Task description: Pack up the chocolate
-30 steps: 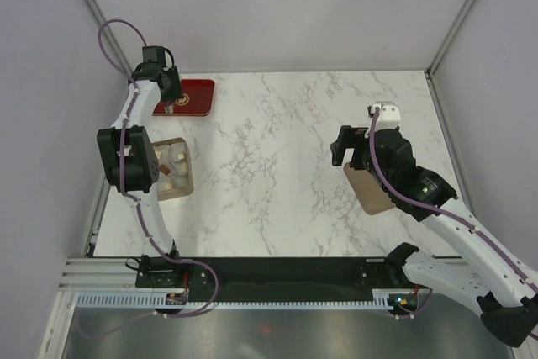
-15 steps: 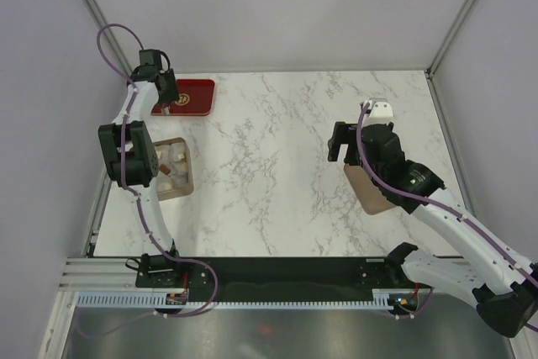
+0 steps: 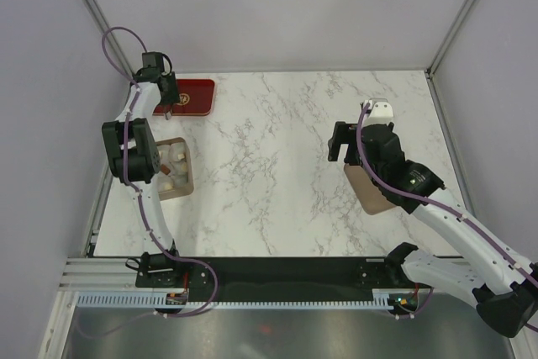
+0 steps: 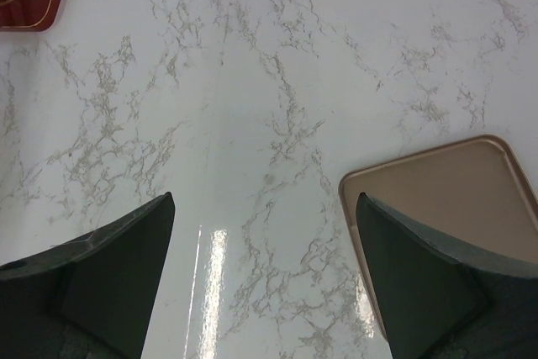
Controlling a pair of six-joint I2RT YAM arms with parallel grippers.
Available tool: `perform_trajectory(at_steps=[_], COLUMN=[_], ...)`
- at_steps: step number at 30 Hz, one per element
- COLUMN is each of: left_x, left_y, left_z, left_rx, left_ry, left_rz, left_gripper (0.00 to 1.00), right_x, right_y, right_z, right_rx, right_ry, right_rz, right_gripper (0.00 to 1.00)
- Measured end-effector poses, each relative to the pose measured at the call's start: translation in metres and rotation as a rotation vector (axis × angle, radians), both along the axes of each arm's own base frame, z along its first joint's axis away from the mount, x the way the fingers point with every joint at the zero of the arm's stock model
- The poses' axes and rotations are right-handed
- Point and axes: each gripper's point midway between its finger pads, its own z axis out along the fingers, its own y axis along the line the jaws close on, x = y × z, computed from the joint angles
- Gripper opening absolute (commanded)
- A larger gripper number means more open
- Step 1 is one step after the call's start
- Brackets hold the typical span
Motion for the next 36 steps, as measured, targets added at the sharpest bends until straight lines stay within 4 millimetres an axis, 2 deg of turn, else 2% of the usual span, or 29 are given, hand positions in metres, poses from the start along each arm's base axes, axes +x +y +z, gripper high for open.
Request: perform_trajectory(at_steps=[11, 15, 20, 32, 36], left_x=[-0.001, -0.008, -0.027, -0.099, -0.112], left_y=[-0.002, -0.006, -0.011, -0.02, -0.022], left_z=[-0.001, 0.004, 0.024, 0.064, 0.077], left_rx=[-0.009, -0.025, -0.041, -0.078, -0.078], left_ry=[0.008, 0.023, 0.035, 0.059, 0.059], left_rz=[-0.007, -0.019, -0.02, 0.022, 0.037], left_gripper=[0.43, 0.41, 0.38, 0.36, 0.35], right_x=[-0.001, -0.004, -0.01, -0.026, -0.032], right_y=[0.001, 0.002, 0.0, 0.002, 0.001], right_z=[0.0, 0.004, 0.014, 0.03, 0.036], right_rx=[0.008, 0.031, 0.071, 0.144, 0.162], right_ry=[0.002, -0.007, -0.031, -0.057, -0.069], right_rz=[0.002, 0.009, 0.017, 0.061, 0.077], right_gripper=[0.97, 0.97, 0.97, 0.97, 0.97])
